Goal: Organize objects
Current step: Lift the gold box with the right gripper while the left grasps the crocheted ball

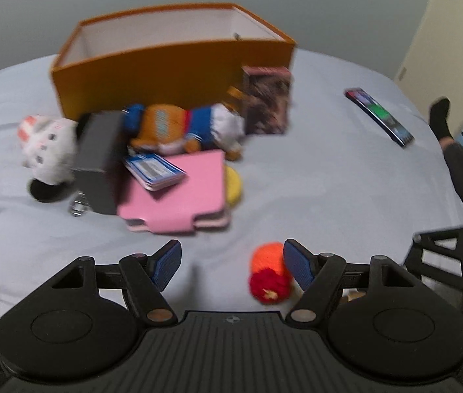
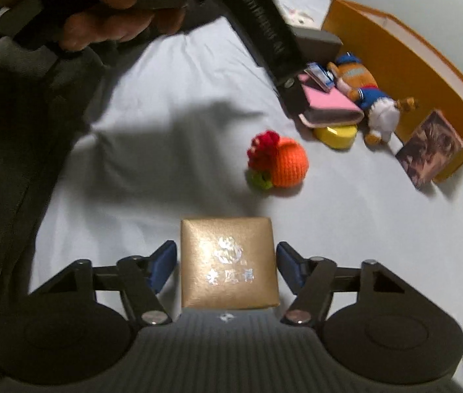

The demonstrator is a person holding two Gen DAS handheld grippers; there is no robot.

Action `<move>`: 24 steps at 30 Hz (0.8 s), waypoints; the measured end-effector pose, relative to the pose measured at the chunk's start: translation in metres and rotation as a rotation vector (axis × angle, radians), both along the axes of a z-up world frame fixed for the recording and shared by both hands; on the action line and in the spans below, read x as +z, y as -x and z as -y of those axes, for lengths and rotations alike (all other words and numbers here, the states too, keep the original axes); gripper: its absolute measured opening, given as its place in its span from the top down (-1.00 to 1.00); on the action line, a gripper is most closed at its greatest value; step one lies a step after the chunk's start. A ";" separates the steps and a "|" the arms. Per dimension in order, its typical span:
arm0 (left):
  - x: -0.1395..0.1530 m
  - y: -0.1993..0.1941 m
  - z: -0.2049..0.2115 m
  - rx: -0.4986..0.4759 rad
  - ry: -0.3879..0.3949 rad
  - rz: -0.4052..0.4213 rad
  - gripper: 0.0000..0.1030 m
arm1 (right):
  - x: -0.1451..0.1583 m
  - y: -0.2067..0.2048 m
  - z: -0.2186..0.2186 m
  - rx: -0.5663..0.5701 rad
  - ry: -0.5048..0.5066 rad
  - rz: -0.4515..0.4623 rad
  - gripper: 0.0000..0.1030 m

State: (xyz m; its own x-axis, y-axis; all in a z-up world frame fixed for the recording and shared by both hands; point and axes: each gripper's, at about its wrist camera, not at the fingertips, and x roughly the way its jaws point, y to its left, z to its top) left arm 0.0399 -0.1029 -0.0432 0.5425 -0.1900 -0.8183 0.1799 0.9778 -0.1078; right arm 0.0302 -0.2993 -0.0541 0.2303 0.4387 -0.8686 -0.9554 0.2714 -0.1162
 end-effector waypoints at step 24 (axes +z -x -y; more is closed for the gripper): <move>-0.041 -0.009 0.034 -0.123 -0.028 -0.077 0.12 | 0.013 -0.076 0.034 -0.448 -0.078 0.015 -0.21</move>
State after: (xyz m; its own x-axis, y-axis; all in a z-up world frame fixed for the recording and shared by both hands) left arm 0.0491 -0.1369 -0.0841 0.4522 -0.2279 -0.8623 0.2910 0.9516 -0.0989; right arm 0.1058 -0.3334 -0.0415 0.4246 0.3564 -0.8323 -0.7399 0.6663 -0.0921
